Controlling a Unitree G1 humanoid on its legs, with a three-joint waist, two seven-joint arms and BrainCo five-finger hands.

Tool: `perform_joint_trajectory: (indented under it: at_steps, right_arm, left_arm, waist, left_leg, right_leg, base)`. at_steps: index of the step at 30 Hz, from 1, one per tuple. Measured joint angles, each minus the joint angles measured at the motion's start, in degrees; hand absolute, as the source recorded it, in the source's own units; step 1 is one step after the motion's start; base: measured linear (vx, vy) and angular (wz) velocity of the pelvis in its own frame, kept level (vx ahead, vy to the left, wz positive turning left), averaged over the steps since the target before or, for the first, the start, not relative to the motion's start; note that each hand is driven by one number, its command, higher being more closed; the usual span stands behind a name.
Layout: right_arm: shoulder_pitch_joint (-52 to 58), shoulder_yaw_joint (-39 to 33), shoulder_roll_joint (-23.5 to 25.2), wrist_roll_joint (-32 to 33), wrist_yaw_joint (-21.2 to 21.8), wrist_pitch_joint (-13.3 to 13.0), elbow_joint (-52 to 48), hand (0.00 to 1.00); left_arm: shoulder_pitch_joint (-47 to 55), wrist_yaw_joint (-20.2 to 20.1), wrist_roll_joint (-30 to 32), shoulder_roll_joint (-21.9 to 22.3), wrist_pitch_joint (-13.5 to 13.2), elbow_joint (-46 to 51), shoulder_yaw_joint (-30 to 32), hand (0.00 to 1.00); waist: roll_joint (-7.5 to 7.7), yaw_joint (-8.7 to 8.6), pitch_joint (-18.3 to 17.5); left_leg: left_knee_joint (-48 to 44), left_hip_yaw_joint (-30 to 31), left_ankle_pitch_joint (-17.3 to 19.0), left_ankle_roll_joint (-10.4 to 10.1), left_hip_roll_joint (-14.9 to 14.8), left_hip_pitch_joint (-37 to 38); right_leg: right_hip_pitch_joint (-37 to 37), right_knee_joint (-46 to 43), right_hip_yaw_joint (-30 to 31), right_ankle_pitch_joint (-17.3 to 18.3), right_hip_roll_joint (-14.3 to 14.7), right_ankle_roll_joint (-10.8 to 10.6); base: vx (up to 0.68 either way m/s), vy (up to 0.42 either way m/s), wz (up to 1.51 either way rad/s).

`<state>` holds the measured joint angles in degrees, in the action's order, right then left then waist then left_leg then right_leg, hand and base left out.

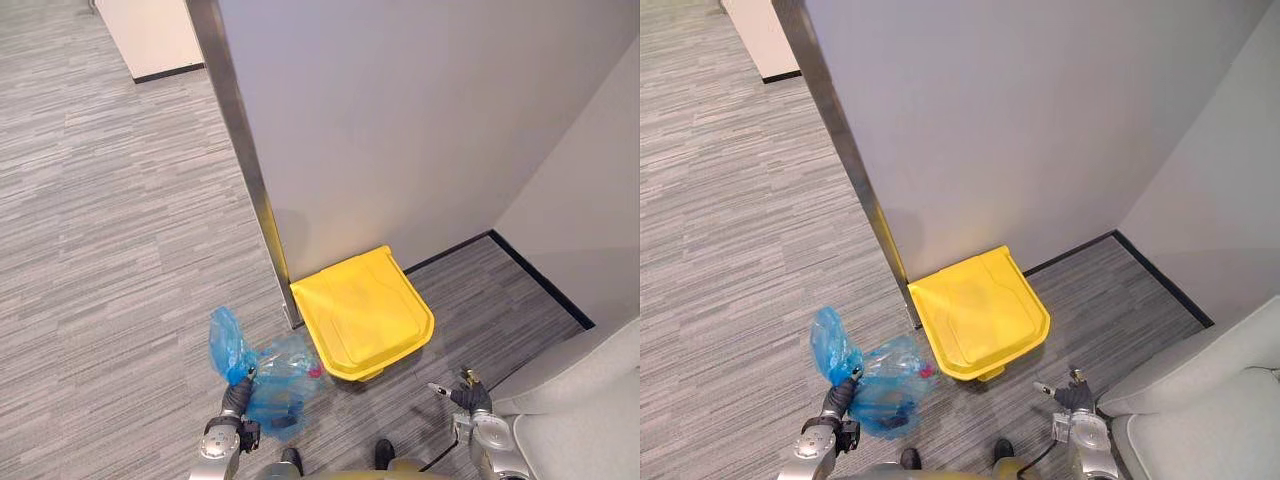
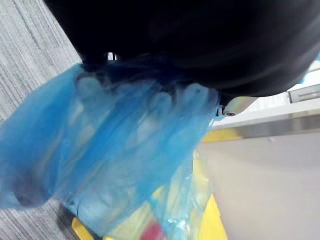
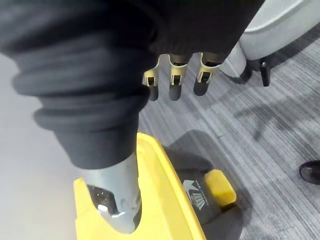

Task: Gather rubbish on tea table into small bin, then transfer packed bag to large trash can.

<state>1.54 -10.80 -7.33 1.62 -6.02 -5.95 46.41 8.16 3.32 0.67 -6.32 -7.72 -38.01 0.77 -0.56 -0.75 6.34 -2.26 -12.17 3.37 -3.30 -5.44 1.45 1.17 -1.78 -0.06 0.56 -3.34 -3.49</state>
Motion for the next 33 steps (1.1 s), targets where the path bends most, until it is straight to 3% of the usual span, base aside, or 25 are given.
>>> perform_joint_trajectory:
  at_steps: [10,14,18,20,21,23,26,28,29,30,33]
  right_arm:
    - [-2.2,0.0,0.0,0.0,-0.3,0.0,-0.1,0.00]
    - [-2.6,0.1,0.0,0.0,-0.4,-0.1,-0.8,0.00]
    - [-2.7,0.1,0.1,0.0,-0.9,0.0,-2.8,0.00]
    - [-2.4,-0.6,0.8,0.0,-1.6,0.1,-6.5,0.00]
    - [-1.7,-0.6,1.3,0.0,-1.6,0.0,-7.7,0.00]
    - [-1.3,-0.4,2.9,0.0,-1.6,0.1,-10.2,0.00]
    - [-1.4,-0.4,3.3,0.2,-1.9,0.0,-12.8,0.00]
    - [-1.9,-0.4,2.8,0.6,-2.6,0.1,-13.7,0.00]
    - [-2.4,-0.6,2.2,0.6,-2.8,0.0,-14.5,0.00]
    - [-2.4,-0.9,2.1,0.6,-2.8,0.0,-14.9,0.00]
    - [0.1,-3.5,2.6,0.8,-2.8,0.2,-16.9,0.00]
  left_arm:
    - [0.7,0.7,0.0,-0.9,0.0,-0.1,2.2,1.00]
    - [0.8,0.7,0.0,-0.8,0.0,-0.1,2.2,1.00]
    - [0.5,0.6,0.0,-0.3,0.0,1.2,1.9,1.00]
    - [-0.3,0.6,0.0,0.3,0.0,4.0,1.9,1.00]
    - [-0.5,0.6,0.0,0.4,0.0,4.6,1.6,1.00]
    - [-1.0,0.6,0.0,0.2,0.0,5.0,0.8,1.00]
    - [-1.1,0.7,-0.1,0.3,0.0,5.0,-0.6,1.00]
    - [-1.3,0.9,-0.1,1.0,0.0,4.9,-0.8,1.00]
    - [-1.5,1.0,-0.1,1.7,0.0,4.9,-1.2,1.00]
    - [-1.7,0.9,-0.1,1.8,0.0,4.9,-1.4,1.00]
    - [-2.4,0.9,-0.1,1.6,0.0,4.9,-1.1,1.00]
  waist:
    - [0.16,0.06,0.1]
    - [0.28,0.59,0.2]
    - [0.31,1.30,2.0]
    - [0.10,1.14,5.4]
    - [-0.20,0.91,6.0]
    - [1.28,1.02,6.9]
    - [1.64,1.54,7.0]
    - [1.89,1.70,6.8]
    - [-0.13,1.85,6.8]
    - [-0.74,1.80,6.9]
    - [-0.82,2.26,7.0]
  left_leg:
    - [-0.8,-2.2,0.8,0.8,0.4,-1.8]
    - [-6.2,-2.1,4.2,1.2,0.0,-3.6]
    - [-12.4,-1.7,8.4,1.9,-0.8,-4.9]
    - [-15.3,0.9,10.6,3.9,-0.9,-3.4]
    - [-16.8,1.6,11.4,4.6,-0.9,-3.2]
    - [-22.4,3.1,14.9,5.3,-1.0,-3.2]
    - [-29.1,3.6,19.8,4.0,-1.6,-3.6]
    - [-31.9,4.2,22.7,2.9,-1.9,-2.9]
    - [-31.7,4.2,23.6,2.5,-3.6,-2.8]
    - [-31.1,4.4,23.7,2.4,-4.1,-2.7]
    - [-26.7,4.9,23.5,2.1,-4.4,1.6]
  right_leg:
    - [2.1,1.5,3.3,-1.8,-0.2,-0.9]
    - [2.3,0.3,3.6,-1.8,-0.4,-0.9]
    - [5.9,-10.4,3.4,1.6,-0.8,-2.7]
    - [12.5,-28.4,-0.1,3.7,-1.7,-3.6]
    - [14.3,-30.6,-1.7,5.8,-2.3,-2.7]
    - [17.0,-24.7,-5.6,6.8,-3.8,-2.1]
    - [18.6,-14.2,-11.9,5.5,-4.7,-2.2]
    - [18.2,-13.9,-12.4,3.7,-4.6,-2.0]
    - [18.2,-14.0,-13.1,3.6,-3.2,-2.0]
    - [18.3,-14.0,-13.1,3.6,-2.5,-2.0]
    - [18.3,-18.3,-11.1,3.3,-0.7,-2.2]
  base:
    - [0.00,0.015,-0.18]
    - [0.00,0.040,-0.10]
    - [-0.05,0.050,0.00]
    - [-0.11,0.082,0.34]
    - [-0.07,0.073,0.49]
    - [0.04,-0.007,0.47]
    - [0.11,-0.107,0.28]
    - [0.25,-0.166,0.06]
    - [0.28,-0.148,-0.11]
    - [0.22,-0.104,-0.08]
    - [0.28,-0.119,0.08]
